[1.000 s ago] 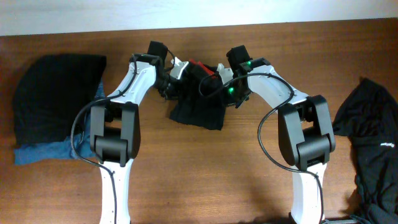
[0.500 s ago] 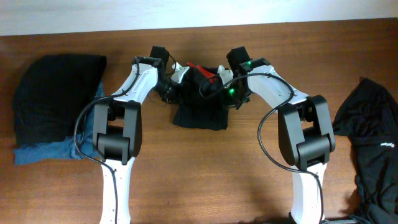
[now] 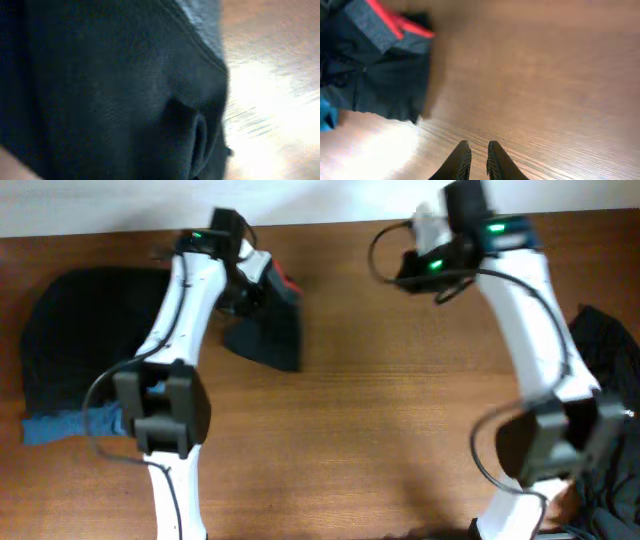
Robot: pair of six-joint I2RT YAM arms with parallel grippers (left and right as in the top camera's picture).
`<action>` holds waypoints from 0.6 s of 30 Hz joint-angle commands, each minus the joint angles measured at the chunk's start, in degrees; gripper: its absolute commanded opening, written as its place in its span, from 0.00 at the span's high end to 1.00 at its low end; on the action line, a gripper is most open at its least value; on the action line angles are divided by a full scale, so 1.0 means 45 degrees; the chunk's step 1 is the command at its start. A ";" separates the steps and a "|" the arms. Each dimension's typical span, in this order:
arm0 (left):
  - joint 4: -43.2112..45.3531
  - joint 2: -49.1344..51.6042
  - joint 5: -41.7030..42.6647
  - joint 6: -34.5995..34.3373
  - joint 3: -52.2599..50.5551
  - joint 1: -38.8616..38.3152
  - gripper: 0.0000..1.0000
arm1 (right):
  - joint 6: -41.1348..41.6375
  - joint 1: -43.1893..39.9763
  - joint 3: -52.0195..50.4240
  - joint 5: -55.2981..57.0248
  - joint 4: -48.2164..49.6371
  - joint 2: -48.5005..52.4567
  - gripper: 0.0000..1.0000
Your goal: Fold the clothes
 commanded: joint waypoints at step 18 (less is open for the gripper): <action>-0.2516 -0.3249 -0.6980 0.3152 0.0583 0.1948 1.00 | -0.0369 -0.0976 0.0607 0.0078 -0.0840 -0.1807 0.82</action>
